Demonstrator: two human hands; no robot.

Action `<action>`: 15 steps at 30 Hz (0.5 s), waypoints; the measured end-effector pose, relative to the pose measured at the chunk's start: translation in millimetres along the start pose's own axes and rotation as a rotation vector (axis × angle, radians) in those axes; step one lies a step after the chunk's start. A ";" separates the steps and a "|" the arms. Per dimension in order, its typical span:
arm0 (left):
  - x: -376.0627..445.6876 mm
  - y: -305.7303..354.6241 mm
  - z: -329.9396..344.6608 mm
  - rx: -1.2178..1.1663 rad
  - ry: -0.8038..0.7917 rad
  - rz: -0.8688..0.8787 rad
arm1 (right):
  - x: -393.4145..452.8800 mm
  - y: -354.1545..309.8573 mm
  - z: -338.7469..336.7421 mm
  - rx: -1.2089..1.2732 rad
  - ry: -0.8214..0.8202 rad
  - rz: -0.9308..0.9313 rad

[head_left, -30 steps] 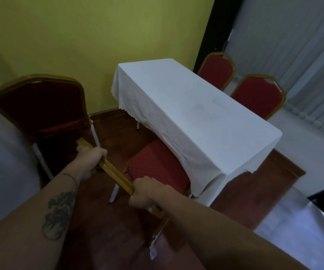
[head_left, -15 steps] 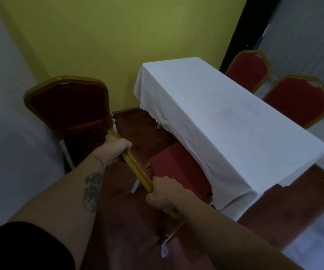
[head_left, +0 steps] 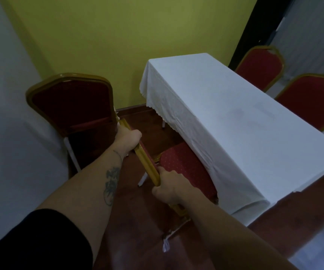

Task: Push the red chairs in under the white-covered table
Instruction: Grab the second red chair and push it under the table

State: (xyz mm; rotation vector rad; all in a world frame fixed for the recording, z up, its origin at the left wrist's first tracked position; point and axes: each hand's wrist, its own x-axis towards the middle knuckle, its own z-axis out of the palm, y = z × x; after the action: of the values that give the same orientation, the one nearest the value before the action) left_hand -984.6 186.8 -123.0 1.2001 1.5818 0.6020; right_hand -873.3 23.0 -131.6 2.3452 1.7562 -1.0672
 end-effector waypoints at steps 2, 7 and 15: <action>-6.6 6.8 7.0 0.047 0.130 0.028 | 1.9 -0.1 -0.3 0.031 0.023 0.001; -22.0 16.4 20.5 0.184 0.266 0.087 | -2.9 4.6 -9.1 0.089 0.046 0.034; -15.2 27.6 -8.3 0.448 -0.060 0.153 | 7.8 -8.7 -45.4 0.107 -0.023 0.015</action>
State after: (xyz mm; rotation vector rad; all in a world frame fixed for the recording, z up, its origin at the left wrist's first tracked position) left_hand -981.4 184.9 -90.6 1.6668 1.6319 0.3077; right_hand -857.0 51.0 -97.8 2.3918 1.7128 -1.2103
